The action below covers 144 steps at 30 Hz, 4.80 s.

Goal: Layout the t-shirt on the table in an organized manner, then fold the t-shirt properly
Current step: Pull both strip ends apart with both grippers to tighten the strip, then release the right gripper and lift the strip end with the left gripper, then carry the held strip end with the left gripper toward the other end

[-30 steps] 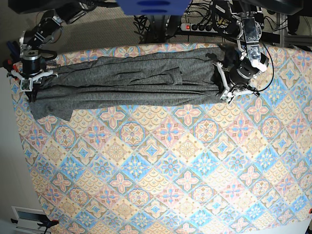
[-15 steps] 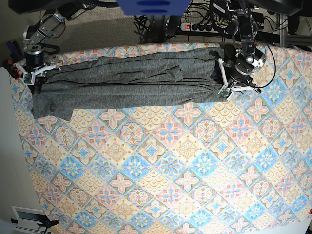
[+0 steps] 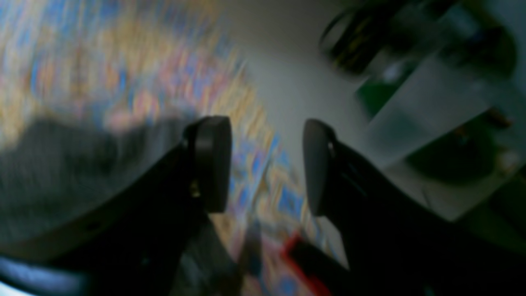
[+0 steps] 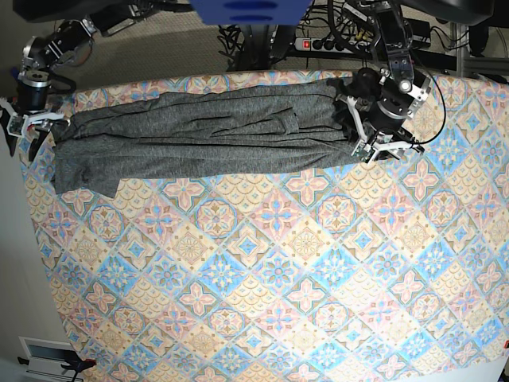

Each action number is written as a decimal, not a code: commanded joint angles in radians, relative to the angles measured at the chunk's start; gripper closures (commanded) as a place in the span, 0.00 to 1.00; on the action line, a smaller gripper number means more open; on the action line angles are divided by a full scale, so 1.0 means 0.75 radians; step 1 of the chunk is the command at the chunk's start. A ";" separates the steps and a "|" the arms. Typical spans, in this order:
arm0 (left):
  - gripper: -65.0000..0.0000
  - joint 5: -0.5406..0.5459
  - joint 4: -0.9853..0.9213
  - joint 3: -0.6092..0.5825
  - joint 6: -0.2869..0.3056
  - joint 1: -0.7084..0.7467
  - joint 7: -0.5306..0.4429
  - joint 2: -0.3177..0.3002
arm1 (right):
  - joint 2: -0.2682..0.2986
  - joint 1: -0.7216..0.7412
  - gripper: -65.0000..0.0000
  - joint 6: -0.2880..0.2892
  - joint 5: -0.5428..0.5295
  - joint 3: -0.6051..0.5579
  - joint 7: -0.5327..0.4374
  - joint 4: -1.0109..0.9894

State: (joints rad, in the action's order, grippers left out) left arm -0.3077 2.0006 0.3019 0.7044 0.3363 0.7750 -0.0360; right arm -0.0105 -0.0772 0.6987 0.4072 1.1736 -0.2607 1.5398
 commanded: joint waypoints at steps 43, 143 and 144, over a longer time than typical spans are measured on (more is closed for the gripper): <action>0.43 1.477 -0.482 0.497 -0.008 0.074 0.492 -0.203 | 0.011 -0.060 0.58 -0.001 0.109 -0.005 -0.030 -0.088; 0.92 1.035 -0.152 -0.490 -0.008 -0.368 0.521 0.104 | -0.016 -0.115 0.58 -0.001 0.107 0.003 -0.234 -0.090; 0.92 1.031 -0.185 -0.518 -0.008 -0.370 0.498 0.104 | -0.016 -0.115 0.58 -0.001 0.107 0.003 -0.234 -0.090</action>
State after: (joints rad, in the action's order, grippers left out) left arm 0.4419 1.8439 -0.0845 0.6960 0.0727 1.1824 0.0383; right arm -0.0360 -0.1661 0.7036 0.5129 1.1717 -0.4080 1.4555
